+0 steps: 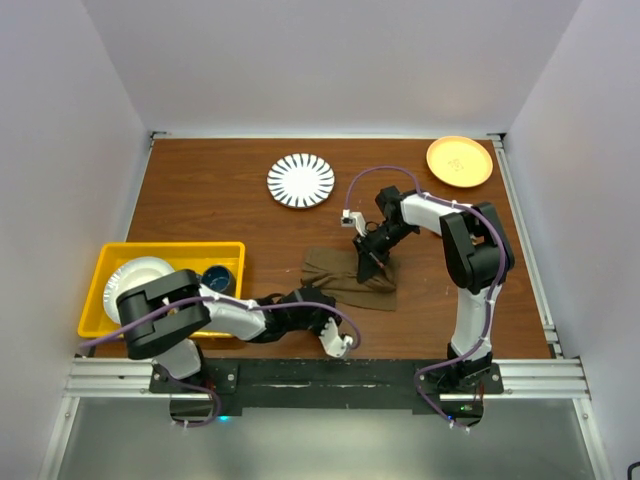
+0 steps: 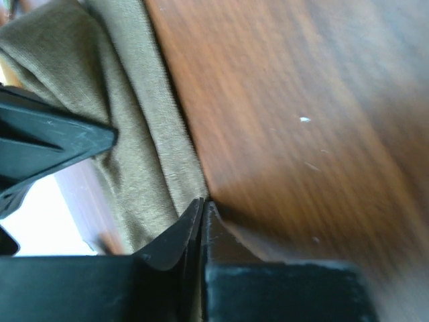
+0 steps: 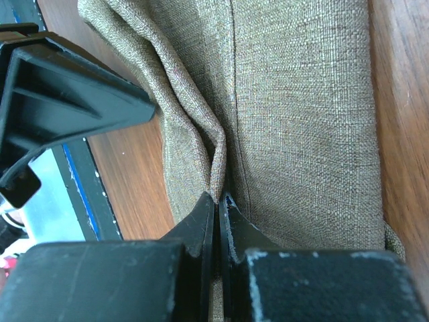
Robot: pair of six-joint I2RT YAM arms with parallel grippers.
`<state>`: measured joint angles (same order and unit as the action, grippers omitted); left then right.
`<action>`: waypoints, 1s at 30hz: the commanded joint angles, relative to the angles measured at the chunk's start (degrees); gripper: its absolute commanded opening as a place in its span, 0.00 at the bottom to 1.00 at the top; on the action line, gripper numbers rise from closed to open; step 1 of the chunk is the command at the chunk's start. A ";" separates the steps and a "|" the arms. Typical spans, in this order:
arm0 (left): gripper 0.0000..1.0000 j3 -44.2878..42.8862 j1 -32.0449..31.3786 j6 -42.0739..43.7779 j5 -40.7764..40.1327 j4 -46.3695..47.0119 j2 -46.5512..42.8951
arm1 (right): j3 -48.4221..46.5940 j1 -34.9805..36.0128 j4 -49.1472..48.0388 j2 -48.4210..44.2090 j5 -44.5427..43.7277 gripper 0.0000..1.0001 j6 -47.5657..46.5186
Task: Fold the napkin into a case and place the utensils inside
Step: Fold the 2/3-rectangle-folded napkin at the center of the board.
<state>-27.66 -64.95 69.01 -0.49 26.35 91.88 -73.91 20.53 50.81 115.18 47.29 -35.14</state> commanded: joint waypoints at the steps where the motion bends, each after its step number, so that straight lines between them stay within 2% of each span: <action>1: 0.00 -5.28 1.22 -7.13 8.02 -7.78 -4.15 | 1.57 -0.23 -1.67 -1.44 -0.44 0.00 -0.20; 7: 0.00 -14.50 9.30 -14.51 22.43 -21.41 -6.36 | 3.33 -0.32 -3.43 -2.24 -1.58 0.00 -0.02; 16: 0.00 -28.57 20.03 -21.99 35.28 -32.85 3.92 | 0.79 -0.23 -0.72 -1.18 -1.50 0.00 -2.04; 19: 0.00 -31.65 22.40 -22.61 37.83 -37.14 8.56 | -0.97 -0.32 1.22 -0.48 -1.58 0.07 -3.18; 24: 0.00 -33.68 24.60 -27.17 40.83 -38.12 12.97 | -3.87 -0.23 4.03 -0.39 -1.58 0.15 -3.54; 27: 0.00 -34.39 26.18 -28.58 42.06 -38.48 15.17 | -5.54 -0.23 5.78 -0.39 -2.20 0.24 -3.19; 30: 0.00 -34.83 27.59 -28.93 43.46 -38.65 17.28 | -5.98 -0.49 7.28 -2.05 -3.43 0.38 -3.10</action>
<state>-60.80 -39.22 42.59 39.09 -10.48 106.45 -77.67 20.45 54.41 115.11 45.43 -37.30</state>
